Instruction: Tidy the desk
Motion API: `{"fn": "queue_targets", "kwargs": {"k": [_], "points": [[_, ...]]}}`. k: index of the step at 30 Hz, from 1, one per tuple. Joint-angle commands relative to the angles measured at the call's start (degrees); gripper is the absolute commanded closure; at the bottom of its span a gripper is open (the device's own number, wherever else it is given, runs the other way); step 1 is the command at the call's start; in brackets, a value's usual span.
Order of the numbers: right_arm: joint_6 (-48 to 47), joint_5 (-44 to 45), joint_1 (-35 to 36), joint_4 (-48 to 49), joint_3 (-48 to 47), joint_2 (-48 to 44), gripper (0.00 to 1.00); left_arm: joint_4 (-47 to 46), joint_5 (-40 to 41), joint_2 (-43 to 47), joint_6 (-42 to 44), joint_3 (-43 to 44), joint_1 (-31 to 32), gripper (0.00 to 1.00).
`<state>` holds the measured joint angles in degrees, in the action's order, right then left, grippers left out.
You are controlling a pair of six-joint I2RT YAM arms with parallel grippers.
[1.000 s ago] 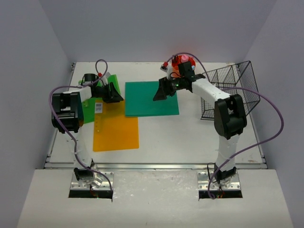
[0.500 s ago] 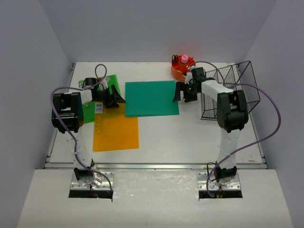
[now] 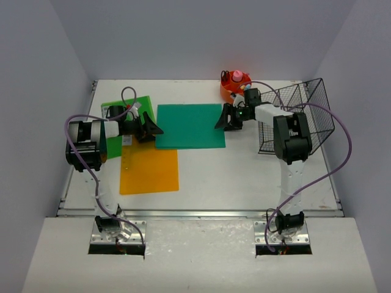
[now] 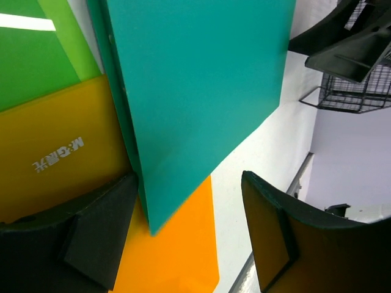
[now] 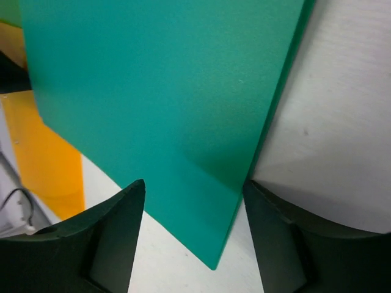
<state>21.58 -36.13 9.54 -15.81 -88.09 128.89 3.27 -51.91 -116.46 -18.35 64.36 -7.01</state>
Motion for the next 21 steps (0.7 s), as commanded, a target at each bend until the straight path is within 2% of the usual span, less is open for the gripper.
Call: {"fn": "queue_targets", "kwargs": {"k": [1,4,8,12,15,18,20,21], "points": [[1.7,-7.5,4.4,-0.4,1.4,5.1,0.61,2.4,6.5,-4.3,2.0,-1.5,1.0,0.32],[1.4,-10.2,7.1,-0.1,0.6,5.5,0.85,2.5,6.3,-4.4,2.1,-1.4,1.0,0.36],[2.0,-13.3,10.0,0.7,-0.4,5.9,0.99,3.7,3.9,-5.1,4.1,-0.8,0.8,0.49],[0.9,-14.0,11.1,0.4,1.0,5.6,1.0,-0.8,-6.1,-4.8,1.7,-1.6,0.9,0.61],[-0.1,-14.0,11.6,-0.3,1.9,5.1,1.0,-2.3,-8.3,-3.4,-0.2,-1.7,2.2,0.67],[-0.7,-13.7,12.0,-0.6,2.0,4.8,1.0,-2.1,-9.8,-2.9,0.3,-0.5,3.2,0.77],[-1.6,-13.4,12.2,-1.4,1.4,4.6,1.0,0.9,-9.8,-2.4,2.8,1.1,4.3,0.96],[-1.8,-13.4,12.3,-1.4,1.2,4.4,1.0,2.5,-9.2,-1.9,4.3,1.7,4.6,1.0]]}}
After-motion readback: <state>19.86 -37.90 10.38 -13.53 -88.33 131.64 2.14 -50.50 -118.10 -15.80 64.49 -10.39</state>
